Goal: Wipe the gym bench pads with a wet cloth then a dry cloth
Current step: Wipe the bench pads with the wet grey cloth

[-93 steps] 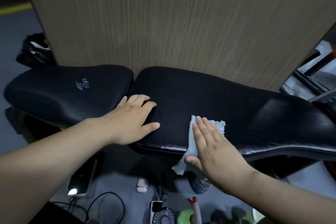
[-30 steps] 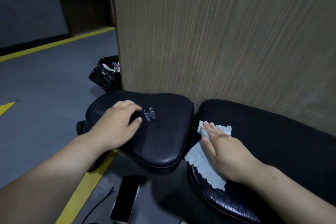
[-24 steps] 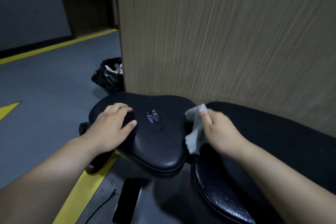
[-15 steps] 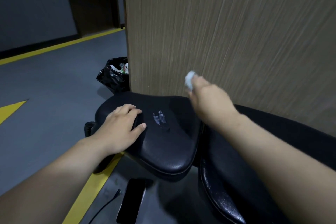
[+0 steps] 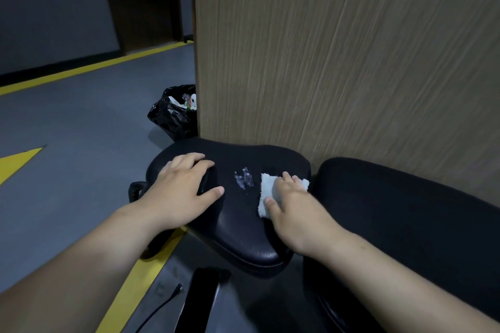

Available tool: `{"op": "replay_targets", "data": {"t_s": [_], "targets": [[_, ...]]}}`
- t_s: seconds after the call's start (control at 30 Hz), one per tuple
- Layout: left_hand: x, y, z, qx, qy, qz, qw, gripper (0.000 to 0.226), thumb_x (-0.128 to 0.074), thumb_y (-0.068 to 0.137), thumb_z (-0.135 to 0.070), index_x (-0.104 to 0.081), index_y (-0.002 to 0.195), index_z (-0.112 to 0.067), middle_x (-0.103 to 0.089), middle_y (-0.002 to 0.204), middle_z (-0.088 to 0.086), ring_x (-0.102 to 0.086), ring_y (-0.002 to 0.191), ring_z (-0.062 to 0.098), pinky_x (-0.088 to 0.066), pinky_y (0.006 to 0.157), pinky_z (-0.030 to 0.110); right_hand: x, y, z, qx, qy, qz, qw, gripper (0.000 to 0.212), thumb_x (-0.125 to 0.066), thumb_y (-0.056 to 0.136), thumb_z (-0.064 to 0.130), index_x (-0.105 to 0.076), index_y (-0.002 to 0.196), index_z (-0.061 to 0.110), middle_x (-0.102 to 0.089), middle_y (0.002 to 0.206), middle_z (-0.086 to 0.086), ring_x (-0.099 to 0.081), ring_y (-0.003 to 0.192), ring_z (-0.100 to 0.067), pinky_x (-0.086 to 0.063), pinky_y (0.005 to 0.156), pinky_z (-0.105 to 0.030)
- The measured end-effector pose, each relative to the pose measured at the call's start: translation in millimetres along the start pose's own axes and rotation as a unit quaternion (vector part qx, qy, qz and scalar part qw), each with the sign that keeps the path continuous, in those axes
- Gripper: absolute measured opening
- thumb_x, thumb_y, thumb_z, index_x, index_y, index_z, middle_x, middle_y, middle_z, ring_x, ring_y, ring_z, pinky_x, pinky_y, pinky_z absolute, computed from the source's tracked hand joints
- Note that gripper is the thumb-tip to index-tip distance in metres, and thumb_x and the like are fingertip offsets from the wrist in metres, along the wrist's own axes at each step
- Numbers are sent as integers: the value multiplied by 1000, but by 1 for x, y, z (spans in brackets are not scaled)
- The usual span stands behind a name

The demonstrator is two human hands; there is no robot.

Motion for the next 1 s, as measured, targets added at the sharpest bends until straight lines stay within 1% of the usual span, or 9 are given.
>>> {"op": "replay_targets", "data": {"t_s": [0.07,0.13,0.37,0.53,0.67,0.8,0.87,0.93,1.0], "targets": [[0,2,5,9,-4,18,1000,93,-31,76,-85,-28,153,-32,-17,162,-6,-5,150,18,-10,122,49,-12,3,5,-12,-68,2,998,61,-23,106,36,-8,155,1,6,164,-13,11,151,-24,4,122,-33],[-1,3,9,16,-11,39,999,107,-23,65,-95,-20,155,-36,-7,165,-8,4,152,16,-2,122,52,-13,11,7,-27,-82,-6,996,64,-19,106,37,3,155,3,13,164,-11,17,150,-24,8,122,-36],[-10,8,9,22,29,88,995,114,-25,62,-98,-8,157,-38,4,166,-9,12,152,18,5,120,56,12,80,-25,-64,-70,24,995,62,-18,106,35,-2,155,0,6,164,-15,10,151,-27,6,120,-35],[-11,11,8,21,33,96,995,117,-22,58,-100,-8,157,-39,4,166,-8,11,152,19,5,120,56,15,128,-51,-91,-54,-5,994,60,-27,101,37,-29,148,1,-25,157,-16,-16,146,-35,-13,120,-45],[-10,6,8,23,30,100,994,112,-26,63,-97,-8,157,-38,3,166,-8,11,152,18,6,121,55,10,111,-46,-62,-70,7,996,60,-19,105,34,-9,156,5,-1,165,-13,3,151,-30,1,122,-41],[-7,3,7,22,15,102,994,105,-24,68,-92,-10,157,-38,3,166,-7,11,152,16,7,121,52,7,59,-34,4,-75,12,997,59,-19,106,34,-2,156,6,8,165,-10,11,151,-25,7,120,-33],[-6,2,9,25,-5,89,996,93,-22,78,-85,-14,157,-37,1,166,-3,9,152,17,8,121,50,1,21,-22,35,-73,13,997,61,-19,106,37,2,156,10,13,164,-5,17,150,-20,13,116,-26],[-6,1,12,28,-17,74,997,76,-24,90,-72,-17,156,-35,0,166,0,5,152,18,9,122,49,-9,-17,-5,54,-88,19,995,65,-9,102,44,7,156,13,21,162,-2,24,147,-16,19,112,-24],[-6,0,13,29,-24,62,997,66,-26,97,-62,-20,156,-33,-4,165,1,2,152,18,8,122,48,-23,-43,15,71,-125,23,989,76,8,88,48,14,154,13,29,159,-2,32,144,-17,22,114,-28]]}}
Point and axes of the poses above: each hand's wrist, its own y-axis towards the middle knuckle, its own x-axis out of the back of the hand, z = x × y, the point moved 3 cm from there along y, towards the middle knuckle
